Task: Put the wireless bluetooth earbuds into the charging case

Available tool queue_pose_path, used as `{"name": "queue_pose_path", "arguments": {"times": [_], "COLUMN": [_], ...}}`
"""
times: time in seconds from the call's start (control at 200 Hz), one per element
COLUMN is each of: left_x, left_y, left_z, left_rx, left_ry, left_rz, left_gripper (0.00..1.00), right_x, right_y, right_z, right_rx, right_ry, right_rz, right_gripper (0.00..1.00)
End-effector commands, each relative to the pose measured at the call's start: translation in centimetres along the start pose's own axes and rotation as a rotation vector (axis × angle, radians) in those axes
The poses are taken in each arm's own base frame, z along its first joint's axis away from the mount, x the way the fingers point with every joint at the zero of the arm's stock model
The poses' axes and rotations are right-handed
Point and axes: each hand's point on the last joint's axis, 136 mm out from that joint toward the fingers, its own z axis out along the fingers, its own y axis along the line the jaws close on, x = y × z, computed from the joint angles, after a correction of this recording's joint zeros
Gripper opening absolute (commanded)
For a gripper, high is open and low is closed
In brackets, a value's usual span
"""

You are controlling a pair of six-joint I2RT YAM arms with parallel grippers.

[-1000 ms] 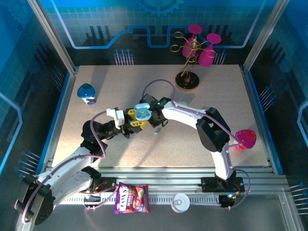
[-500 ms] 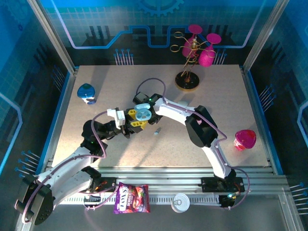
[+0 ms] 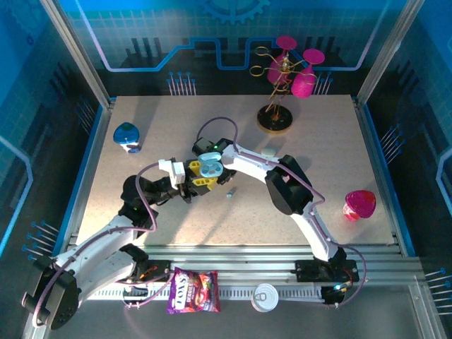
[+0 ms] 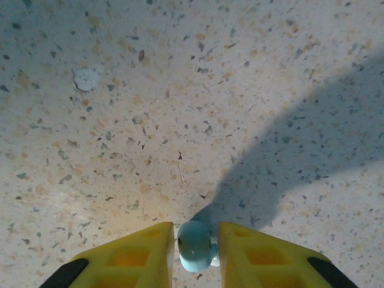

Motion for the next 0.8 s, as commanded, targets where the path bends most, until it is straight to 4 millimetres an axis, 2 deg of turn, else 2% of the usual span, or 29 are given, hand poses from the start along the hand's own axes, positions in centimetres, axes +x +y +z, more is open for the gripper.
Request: {"name": "queue_pose_path", "arguments": {"times": [0.0,0.165,0.405,0.425,0.605,0.795], "left_x": [-0.2,-0.3,-0.3,-0.2,-0.3,-0.6], "left_y": [0.2,0.1,0.2,0.2,0.2,0.2], "left_z": [0.1,0.1,0.0,0.0,0.0,0.0], "left_rx": [-0.009,-0.009,-0.015,-0.014,-0.020,-0.015], "left_ry": [-0.005,-0.007,-0.009,-0.008,-0.015,-0.025], "left_rz": [0.028,0.029,0.031,0.030,0.025,0.022], "left_gripper": [0.27,0.27,0.27,0.27,0.27,0.27], "right_x": [0.8,0.9,0.9,0.5,0.3,1.7], "right_y": [0.5,0.6,0.3,0.1,-0.9,-1.6], "right_z": [0.7,1.0,0.7,-0.4,-2.9,-5.2], "right_rx": [0.018,0.015,-0.006,-0.015,-0.120,-0.354], "right_ry": [0.042,0.048,0.027,-0.001,-0.115,-0.229], "right_rz": [-0.034,-0.032,0.000,0.014,0.128,0.332], "right_gripper": [0.24,0.23,0.17,0.17,0.17,0.16]}}
